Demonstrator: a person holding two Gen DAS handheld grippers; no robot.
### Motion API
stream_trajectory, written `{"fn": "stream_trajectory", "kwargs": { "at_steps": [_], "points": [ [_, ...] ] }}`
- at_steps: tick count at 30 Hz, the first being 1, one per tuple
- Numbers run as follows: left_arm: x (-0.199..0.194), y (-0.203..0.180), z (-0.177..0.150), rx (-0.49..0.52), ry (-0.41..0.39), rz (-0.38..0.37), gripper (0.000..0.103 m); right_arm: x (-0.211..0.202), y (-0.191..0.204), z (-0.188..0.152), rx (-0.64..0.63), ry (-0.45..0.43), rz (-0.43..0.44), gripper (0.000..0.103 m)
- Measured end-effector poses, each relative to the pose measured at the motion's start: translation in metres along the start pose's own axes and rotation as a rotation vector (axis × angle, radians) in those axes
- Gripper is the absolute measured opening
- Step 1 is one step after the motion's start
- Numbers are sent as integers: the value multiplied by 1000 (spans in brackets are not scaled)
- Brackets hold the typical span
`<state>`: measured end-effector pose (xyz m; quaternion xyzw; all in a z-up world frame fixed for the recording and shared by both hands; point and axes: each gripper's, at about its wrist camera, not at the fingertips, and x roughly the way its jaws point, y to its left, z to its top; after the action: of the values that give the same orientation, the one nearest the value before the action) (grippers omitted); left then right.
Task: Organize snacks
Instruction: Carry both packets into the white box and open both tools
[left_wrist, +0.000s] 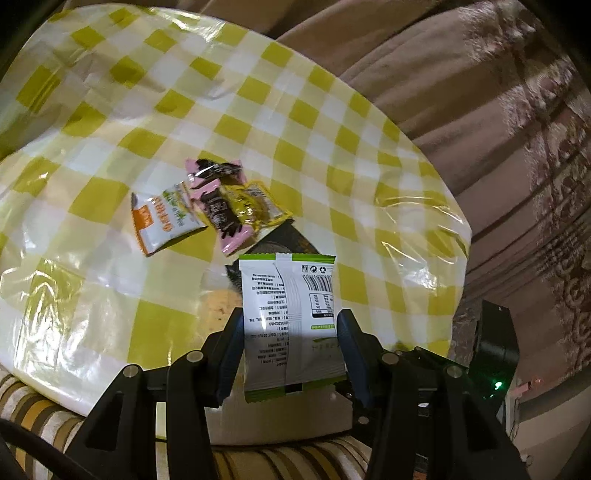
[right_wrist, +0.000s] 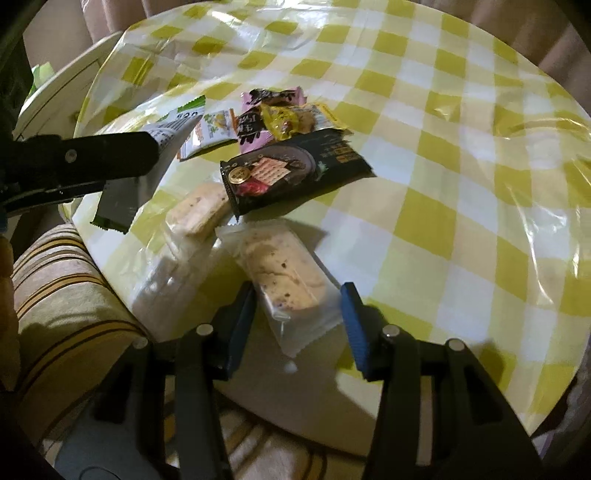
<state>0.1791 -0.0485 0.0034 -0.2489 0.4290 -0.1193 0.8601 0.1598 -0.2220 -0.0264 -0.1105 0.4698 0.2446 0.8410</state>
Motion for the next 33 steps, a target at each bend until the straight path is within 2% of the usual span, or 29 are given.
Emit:
{"fn": "stream_trajectory", "kwargs": {
  "at_steps": [9,15,21,24,30,33],
  "points": [
    [7,-38,-12,74,40,-62,51,-57,-31,-30,116,-87,-61,51],
    [25,-91,-35,172,131,-137,51,-99,-73,-80,251,-121,-140,51],
    [53,-171,-80,335,282,-227,51,-143,-122,-135,385,-131,-262,51],
    [70,-205,-106,415,363,-247,51,-160,-144,-164,447,-125,-323,51],
    [105,-252,-146,518,504,-243,51,-169,-171,-204,546,-111,-367,50],
    [128,-266,-165,553,573,-200,51,-165,-181,-224,591,-96,-375,50]
  ]
}}
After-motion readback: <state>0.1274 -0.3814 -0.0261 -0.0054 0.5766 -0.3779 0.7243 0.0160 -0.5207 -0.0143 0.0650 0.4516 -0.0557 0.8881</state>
